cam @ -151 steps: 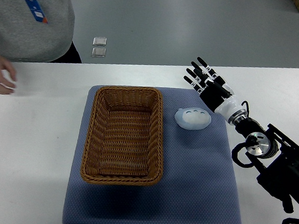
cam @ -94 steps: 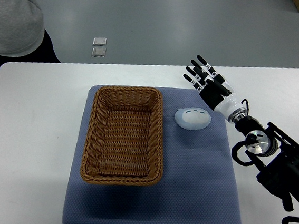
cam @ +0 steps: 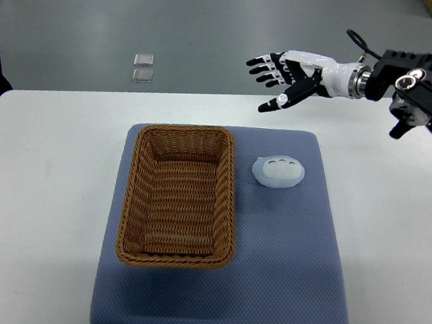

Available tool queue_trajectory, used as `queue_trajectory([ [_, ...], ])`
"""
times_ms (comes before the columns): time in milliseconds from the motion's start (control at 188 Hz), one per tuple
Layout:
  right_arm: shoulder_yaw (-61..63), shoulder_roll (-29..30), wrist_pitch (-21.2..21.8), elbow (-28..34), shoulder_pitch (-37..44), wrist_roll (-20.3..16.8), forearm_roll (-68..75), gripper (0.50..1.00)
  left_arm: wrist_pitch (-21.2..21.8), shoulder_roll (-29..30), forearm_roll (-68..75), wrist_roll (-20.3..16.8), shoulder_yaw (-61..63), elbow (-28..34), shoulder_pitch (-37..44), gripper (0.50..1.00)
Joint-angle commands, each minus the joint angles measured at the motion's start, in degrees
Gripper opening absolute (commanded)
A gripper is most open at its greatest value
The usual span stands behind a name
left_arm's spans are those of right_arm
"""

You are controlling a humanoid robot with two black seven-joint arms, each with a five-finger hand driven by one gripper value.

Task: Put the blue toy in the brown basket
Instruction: 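Lower the right hand onto the white-blue toy and close fingers around it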

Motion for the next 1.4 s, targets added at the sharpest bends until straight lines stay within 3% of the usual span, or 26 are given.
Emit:
queue_trajectory([
  [0,-9.28,-1.73,1.54,3.52,6.93,-2.14,-4.60,0.917,-0.09,0.00,0.04,0.01,0.03,-0.16,0.00,1.000],
  [90,-19.64,-2.61,1.28,10.63,12.72,-5.92,-6.44,0.917,-0.09,0.00,0.04,0.01,0.12,-0.60,0.00,1.000],
  [249,-22.29,-3.22,-0.39,16.00,13.17,-8.73,-5.92,0.917,-0.09,0.00,0.04,0.01,0.03,-0.08,0.00,1.000],
  [753,-22.46,-1.47,-9.62,15.74,2.97,-8.29,-7.59,0.913,0.00,0.00,0.04,0.01,0.12,0.01,0.00,1.000],
  [1088,-22.46,0.56,-12.26,13.19,-0.46,-7.94,-10.58,0.899,0.00,0.00,0.04,0.01,-0.05,0.01,0.09,1.000],
  [1204,-22.55,1.26,-12.96,11.96,-1.60,-7.59,-11.54,0.795,0.00,0.00,0.04,0.01,-0.05,0.01,0.18,1.000],
  [1273,-22.55,1.52,-13.67,11.17,-2.56,-7.24,-11.81,0.627,0.00,0.00,0.04,-0.08,-0.05,0.01,0.18,1.000],
  [1395,-22.55,1.87,-14.37,10.64,-2.74,-7.06,-12.86,0.507,0.00,0.00,-0.05,-0.08,-0.05,0.01,0.18,1.000],
])
